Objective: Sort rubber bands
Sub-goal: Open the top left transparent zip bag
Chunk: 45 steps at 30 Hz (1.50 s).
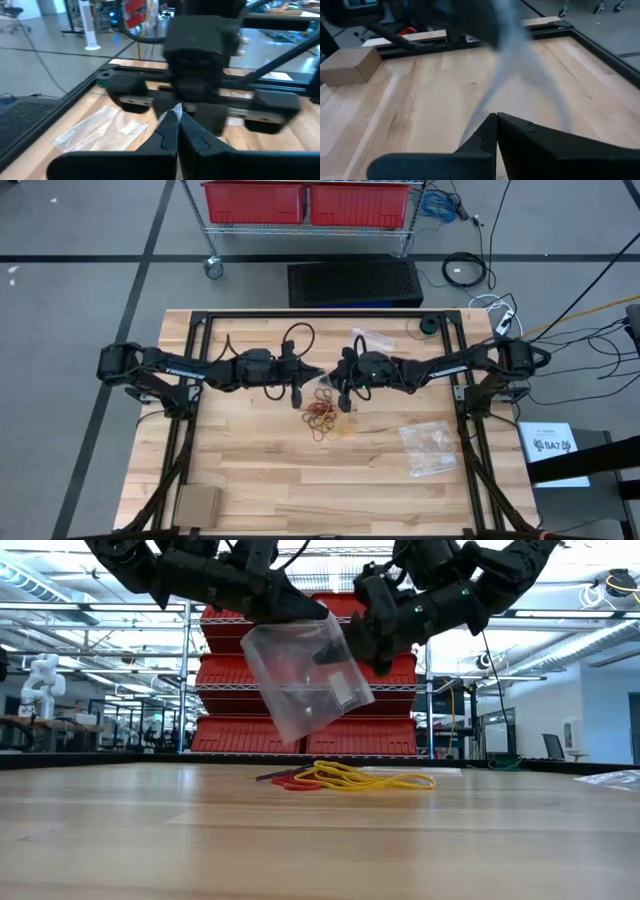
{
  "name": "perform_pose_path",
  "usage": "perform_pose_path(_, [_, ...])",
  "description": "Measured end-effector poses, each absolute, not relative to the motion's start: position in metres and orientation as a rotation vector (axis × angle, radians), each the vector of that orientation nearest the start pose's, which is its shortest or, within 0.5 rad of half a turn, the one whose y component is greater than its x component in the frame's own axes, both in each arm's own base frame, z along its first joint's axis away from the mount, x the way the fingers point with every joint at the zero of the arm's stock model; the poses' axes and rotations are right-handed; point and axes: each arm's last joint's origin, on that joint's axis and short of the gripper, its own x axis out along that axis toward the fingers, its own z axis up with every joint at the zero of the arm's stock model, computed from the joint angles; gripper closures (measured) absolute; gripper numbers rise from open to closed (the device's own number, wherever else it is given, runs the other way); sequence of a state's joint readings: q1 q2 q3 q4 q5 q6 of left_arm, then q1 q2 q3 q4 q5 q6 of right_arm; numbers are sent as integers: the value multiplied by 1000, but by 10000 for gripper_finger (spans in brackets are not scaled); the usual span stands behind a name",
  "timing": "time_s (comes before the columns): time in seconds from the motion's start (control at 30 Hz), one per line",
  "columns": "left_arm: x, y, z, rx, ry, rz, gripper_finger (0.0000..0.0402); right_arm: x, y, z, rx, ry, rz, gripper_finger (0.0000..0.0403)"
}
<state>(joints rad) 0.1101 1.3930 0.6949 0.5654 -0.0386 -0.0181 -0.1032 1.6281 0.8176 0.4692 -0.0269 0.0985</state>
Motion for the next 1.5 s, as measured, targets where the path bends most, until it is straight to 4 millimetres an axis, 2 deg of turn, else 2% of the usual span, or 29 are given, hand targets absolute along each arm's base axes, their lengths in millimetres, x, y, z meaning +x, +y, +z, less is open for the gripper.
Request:
perform_pose_path(0.3, [294, 31, 240, -23, 125, 172, 402, 344, -35, 207, 46, 313, -76, 403])
perform_pose_path(0.5, [295, 24, 243, -21, 86, 147, 402, 348, -38, 202, 47, 354, -80, 403])
perform_pose_path(0.73, [296, 19, 245, -20, 75, 128, 402, 351, -41, 203, 90, 321, -96, 395])
perform_pose_path(0.83, [296, 17, 244, -19, 82, 135, 402, 351, -41, 203, 87, 316, -94, 366])
perform_pose_path(1.07, [294, 19, 236, -10, 167, 208, 402, 346, -39, 211, 198, 327, 6, 255])
perform_pose_path(1.2, [294, 20, 236, -10, 173, 221, 402, 338, -40, 219, 210, 351, 22, 231])
perform_pose_path(1.33, [298, 19, 237, -32, 121, 222, 402, 337, -42, 224, 208, 327, 7, 259])
perform_pose_path(1.5, [311, 13, 227, -43, 53, 201, 402, 336, -44, 223, 190, 339, -84, 360])
